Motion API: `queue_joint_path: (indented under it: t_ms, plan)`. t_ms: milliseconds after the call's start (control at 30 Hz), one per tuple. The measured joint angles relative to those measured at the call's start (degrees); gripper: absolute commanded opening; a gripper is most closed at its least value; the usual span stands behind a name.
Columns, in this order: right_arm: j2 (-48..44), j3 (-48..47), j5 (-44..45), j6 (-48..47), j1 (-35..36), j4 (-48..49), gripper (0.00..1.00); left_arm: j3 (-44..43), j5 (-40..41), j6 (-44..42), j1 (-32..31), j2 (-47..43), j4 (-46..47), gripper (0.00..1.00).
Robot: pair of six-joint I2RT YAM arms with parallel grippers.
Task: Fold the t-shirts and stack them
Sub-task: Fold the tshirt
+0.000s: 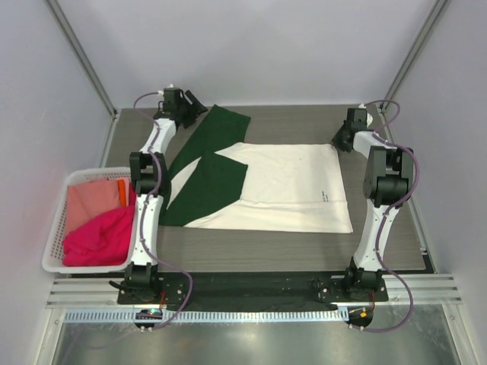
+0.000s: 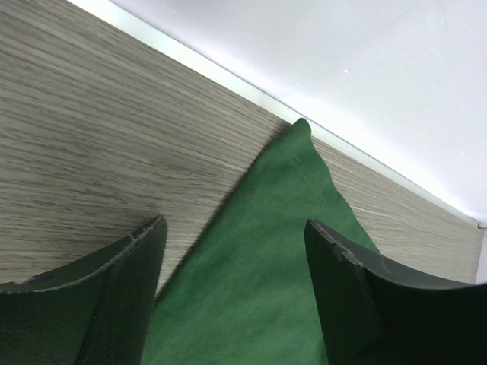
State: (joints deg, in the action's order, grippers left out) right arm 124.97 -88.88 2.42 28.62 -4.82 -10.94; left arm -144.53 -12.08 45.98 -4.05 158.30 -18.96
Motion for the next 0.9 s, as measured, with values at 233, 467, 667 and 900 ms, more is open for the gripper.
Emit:
queue_joint_path:
  t_ms: [233, 467, 667, 900]
  plan:
    - [-0.4, 0.6, 0.0, 0.2, 0.0, 0.2, 0.01, 0.0, -1.3, 0.5, -0.6, 0.4, 0.8, 0.68]
    - [-1.7, 2.6, 0.0, 0.4, 0.0, 0.6, 0.01, 0.0, -2.8, 1.3, -1.6, 1.1, 1.2, 0.56]
    - [-2.6, 3.4, 0.1, 0.4, -0.2, 0.7, 0.40, 0.0, -3.5, 2.3, -1.6, 1.3, 1.5, 0.49]
    - [-4.5, 5.6, 1.0, 0.0, -0.2, 0.5, 0.45, 0.2, -3.6, 3.0, -2.1, 2.2, 0.9, 0.00]
